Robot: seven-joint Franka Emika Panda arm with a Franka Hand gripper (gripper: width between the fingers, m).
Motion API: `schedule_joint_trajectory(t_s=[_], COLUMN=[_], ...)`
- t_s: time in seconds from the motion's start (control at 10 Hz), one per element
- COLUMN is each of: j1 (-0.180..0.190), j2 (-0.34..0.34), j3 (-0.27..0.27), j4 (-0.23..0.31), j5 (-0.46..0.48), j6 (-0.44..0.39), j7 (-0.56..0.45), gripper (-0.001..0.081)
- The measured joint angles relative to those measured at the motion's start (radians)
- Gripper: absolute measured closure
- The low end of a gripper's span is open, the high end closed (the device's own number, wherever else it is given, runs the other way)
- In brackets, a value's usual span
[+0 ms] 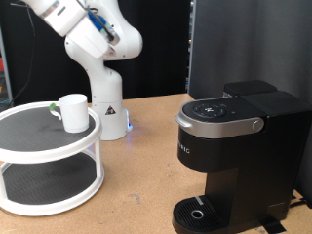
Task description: Make a cup of coffee with the keurig machine
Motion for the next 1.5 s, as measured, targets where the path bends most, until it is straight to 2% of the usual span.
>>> schedule_joint_trajectory(t_s=[0.2, 0.4, 0.6, 0.7, 1.1, 1.2, 1.5], j1=[-0.017, -0.018, -0.031, -0.041, -0.065, -0.065, -0.075], j2=[-0.028, -0.025, -0.028, -0.032, -0.086, -0.082, -0.083], j3=[-0.025, -0.029, -0.055, -0.076, -0.199, -0.196, -0.214], j4=[-0.002, -0.005, -0.014, -0.016, -0.016, -0.017, -0.048], j5=[-0.073, -0.032, 0.015, 0.019, 0.021, 0.021, 0.067], j6=[-0.075, -0.06, -0.054, -0.072, -0.192, -0.187, -0.097], j7=[-0.052, -0.033, -0.028, -0.032, -0.155, -0.146, -0.149], gripper=[0.0799, 0.0799, 0.0799, 0.0799, 0.0799, 0.0799, 0.0799])
